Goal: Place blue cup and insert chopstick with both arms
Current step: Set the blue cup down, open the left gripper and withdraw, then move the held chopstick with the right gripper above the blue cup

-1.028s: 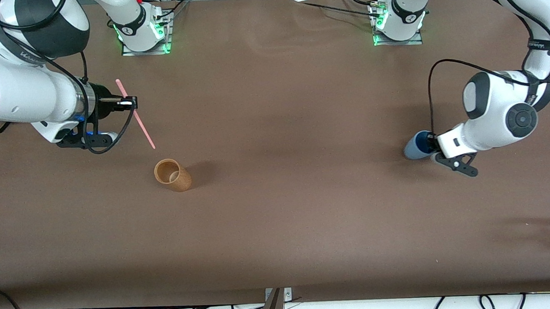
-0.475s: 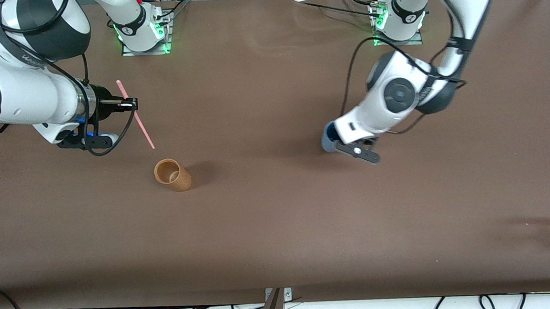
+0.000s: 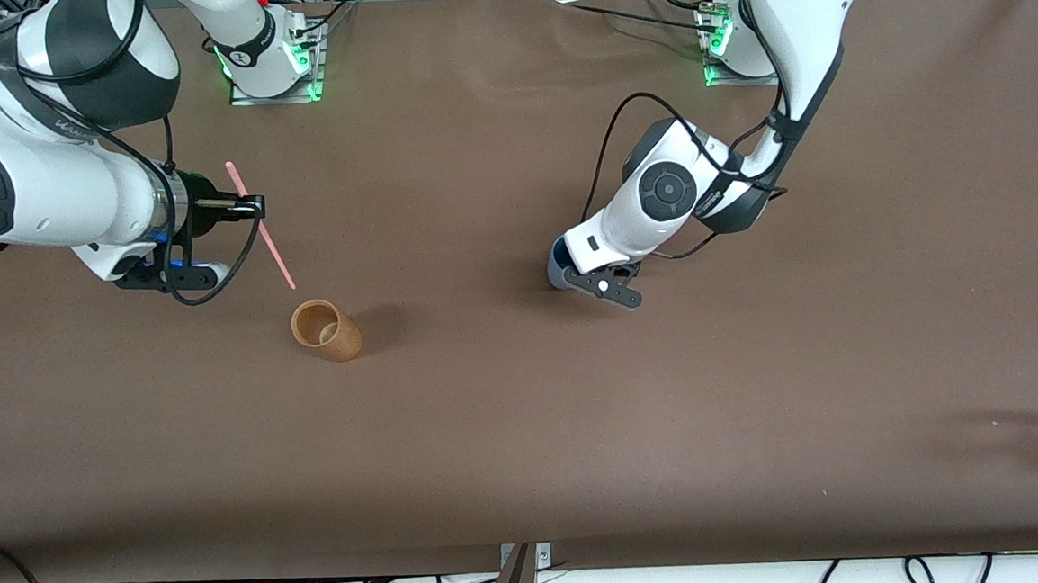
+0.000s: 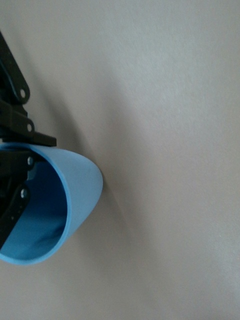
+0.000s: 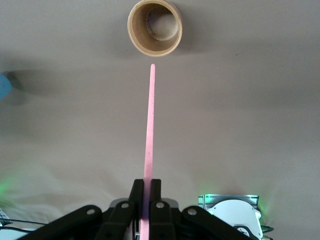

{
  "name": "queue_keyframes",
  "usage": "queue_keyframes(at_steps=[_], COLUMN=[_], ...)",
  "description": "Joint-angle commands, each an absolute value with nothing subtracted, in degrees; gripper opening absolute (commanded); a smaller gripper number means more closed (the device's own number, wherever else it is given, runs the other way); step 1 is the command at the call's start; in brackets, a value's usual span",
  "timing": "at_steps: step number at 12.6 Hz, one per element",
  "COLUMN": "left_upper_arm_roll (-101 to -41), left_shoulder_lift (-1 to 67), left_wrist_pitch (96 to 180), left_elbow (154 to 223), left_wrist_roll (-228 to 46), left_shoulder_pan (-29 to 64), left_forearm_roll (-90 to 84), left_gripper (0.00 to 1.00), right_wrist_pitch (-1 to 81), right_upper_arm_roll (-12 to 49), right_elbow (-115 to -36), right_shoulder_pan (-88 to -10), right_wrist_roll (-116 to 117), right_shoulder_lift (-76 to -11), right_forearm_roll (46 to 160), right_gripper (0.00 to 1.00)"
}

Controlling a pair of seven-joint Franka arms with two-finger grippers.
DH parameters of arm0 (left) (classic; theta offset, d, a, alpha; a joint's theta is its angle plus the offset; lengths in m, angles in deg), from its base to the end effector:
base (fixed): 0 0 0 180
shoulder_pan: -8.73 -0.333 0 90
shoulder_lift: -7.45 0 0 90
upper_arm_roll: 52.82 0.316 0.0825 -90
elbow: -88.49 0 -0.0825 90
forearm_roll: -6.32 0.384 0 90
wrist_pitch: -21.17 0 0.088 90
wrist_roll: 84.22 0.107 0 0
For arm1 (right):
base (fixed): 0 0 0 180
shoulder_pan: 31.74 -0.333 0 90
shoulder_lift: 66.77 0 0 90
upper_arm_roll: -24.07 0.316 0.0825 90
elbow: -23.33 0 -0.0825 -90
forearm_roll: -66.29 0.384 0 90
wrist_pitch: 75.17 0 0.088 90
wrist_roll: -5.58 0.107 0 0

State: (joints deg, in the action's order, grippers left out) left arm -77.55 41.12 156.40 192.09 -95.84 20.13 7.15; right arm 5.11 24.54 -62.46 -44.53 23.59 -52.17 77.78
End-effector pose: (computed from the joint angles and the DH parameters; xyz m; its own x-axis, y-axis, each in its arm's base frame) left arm 0.5410 -0.3676 0.2449 0.9298 -0.3664 -0.0349 -0.3506 -0.9105 0.2194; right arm 0.5770 0.1601 0.5016 0.9209 -0.0608 -0.3849 -0.1002 -0.9915 -0.0830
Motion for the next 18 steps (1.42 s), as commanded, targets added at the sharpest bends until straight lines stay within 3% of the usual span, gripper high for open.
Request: queue_keyframes(at_steps=[1, 7, 11, 12, 15, 18], left_upper_arm_roll=[-77.17, -77.17, -76.73, -76.38, -65.77, -55.85], left_shoulder_lift=[40.95, 25.76, 25.38, 23.73, 18.2, 9.68], left_wrist_pitch=[155.56, 138.8, 118.68, 118.03, 118.63, 124.16], left_elbow=[189.04, 187.11, 173.85, 174.01, 176.71, 186.98], left_wrist_roll=[-99.33, -98.46, -97.5, -95.23, -81.27, -81.23], left_shoulder_pan=[21.39, 15.86, 7.44, 5.23, 4.86, 8.53], left_forearm_roll=[6.93, 6.93, 7.2, 7.2, 6.4, 6.49], left_gripper=[1.0, 1.0, 1.0, 1.0, 1.0, 1.0], right_wrist_pitch=[5.69, 5.51, 7.7, 9.36, 16.38, 21.92], right_upper_arm_roll=[25.12, 27.49, 27.5, 27.32, 27.06, 27.67], right_elbow=[-63.16, -62.02, -55.71, -53.77, -46.22, -42.94], right_shoulder_pan=[-44.22, -47.28, -55.19, -57.73, -64.68, -68.38], right_wrist_roll=[24.48, 33.59, 48.52, 52.56, 65.65, 73.68], right_shoulder_lift=[-52.88, -52.7, -46.92, -44.73, -37.52, -32.94], right_forearm_roll=[77.81, 79.56, 86.49, 88.95, 92.48, 96.33], right_gripper=[0.01, 0.01, 0.01, 0.01, 0.01, 0.01])
